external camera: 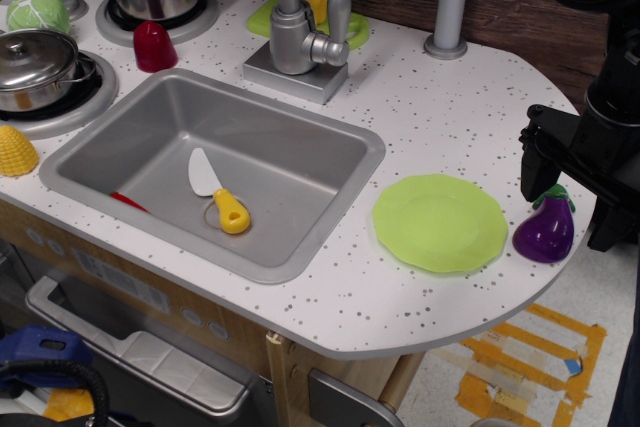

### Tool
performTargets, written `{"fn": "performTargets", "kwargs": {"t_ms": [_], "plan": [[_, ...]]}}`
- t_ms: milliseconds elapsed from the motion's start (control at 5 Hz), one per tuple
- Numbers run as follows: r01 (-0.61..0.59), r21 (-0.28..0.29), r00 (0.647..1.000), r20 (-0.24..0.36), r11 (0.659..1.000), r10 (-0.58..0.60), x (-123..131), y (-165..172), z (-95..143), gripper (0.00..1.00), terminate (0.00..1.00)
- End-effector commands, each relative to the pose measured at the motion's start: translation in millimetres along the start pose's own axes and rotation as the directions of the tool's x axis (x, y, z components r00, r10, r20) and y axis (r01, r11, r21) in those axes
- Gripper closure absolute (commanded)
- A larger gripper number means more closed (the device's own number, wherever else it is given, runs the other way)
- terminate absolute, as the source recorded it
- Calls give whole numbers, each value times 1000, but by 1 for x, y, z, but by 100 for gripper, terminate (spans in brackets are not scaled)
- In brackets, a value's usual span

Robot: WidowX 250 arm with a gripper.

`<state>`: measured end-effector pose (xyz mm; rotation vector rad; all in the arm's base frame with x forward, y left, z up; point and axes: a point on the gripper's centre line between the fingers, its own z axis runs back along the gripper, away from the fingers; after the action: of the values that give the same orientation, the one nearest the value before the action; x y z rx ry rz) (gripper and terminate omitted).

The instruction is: Put eggplant on plate

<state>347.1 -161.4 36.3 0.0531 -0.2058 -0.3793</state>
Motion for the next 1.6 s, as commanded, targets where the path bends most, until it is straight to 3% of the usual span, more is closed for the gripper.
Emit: {"fn": "performTargets", "kwargs": {"t_ms": [0,1000,1400], "plan": [[-15,4,998,60,1000,15,10,9,1,0,0],[-18,-44,993,112,999,23,16,19,-22,0,0],[-71,-6,988,141,997,71,13,12,-35,0,0]]}}
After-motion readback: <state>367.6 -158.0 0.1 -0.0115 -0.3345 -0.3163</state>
